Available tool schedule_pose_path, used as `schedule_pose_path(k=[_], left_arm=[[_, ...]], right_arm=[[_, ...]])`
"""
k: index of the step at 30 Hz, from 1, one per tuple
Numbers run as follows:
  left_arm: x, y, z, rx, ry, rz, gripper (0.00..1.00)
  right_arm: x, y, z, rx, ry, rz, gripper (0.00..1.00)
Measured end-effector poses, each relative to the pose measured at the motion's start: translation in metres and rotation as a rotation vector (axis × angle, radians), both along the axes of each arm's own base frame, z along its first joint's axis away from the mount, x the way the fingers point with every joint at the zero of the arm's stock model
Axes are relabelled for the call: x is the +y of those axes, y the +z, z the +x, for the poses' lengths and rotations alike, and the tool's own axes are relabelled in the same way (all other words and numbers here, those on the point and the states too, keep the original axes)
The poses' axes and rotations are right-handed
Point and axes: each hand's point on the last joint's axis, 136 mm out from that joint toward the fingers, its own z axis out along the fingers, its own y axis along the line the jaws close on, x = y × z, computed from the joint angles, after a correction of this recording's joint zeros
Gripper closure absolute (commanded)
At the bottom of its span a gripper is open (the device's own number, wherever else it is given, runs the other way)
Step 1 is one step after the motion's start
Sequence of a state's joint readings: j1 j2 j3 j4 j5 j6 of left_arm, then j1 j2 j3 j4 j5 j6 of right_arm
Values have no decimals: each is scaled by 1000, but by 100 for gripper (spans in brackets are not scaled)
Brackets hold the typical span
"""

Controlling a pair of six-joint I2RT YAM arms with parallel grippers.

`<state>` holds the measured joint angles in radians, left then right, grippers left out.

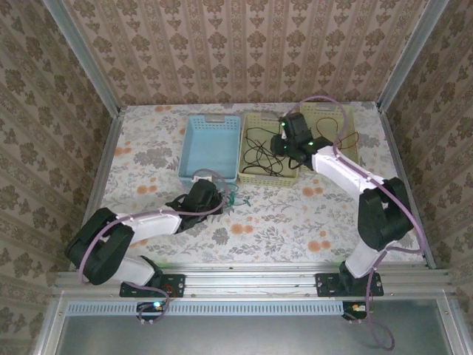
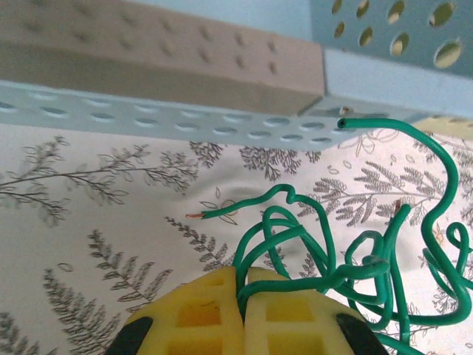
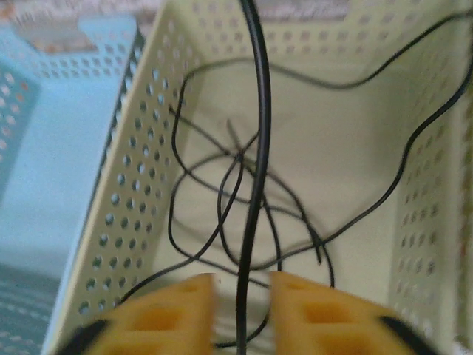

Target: Untangle the cables

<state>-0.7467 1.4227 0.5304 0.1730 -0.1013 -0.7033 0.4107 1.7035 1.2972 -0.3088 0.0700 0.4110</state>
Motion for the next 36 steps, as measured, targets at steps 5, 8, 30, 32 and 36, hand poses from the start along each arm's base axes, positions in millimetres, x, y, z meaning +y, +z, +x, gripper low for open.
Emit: schedule_pose_path(k=[5,8,30,32,36], left_arm=[[-18,-5,3,19,-59,-25,100],[-30,-6,5,24,-97,-47,100],[-81,-5,-25,80,-412,-99,100],[-81,-4,-29,85,-425,-111,100],[-81,-3,-32,94,-437,-128,100]], right_arm=[[-1,-21,-20,62,25,-38,43],[-10,-8,-40,38,33,-30,41],[71,-21,-193,127,641,-28,43],[74,-35,-193,174,656,-41,43],[72,-62,-192,258,649,-68,42]])
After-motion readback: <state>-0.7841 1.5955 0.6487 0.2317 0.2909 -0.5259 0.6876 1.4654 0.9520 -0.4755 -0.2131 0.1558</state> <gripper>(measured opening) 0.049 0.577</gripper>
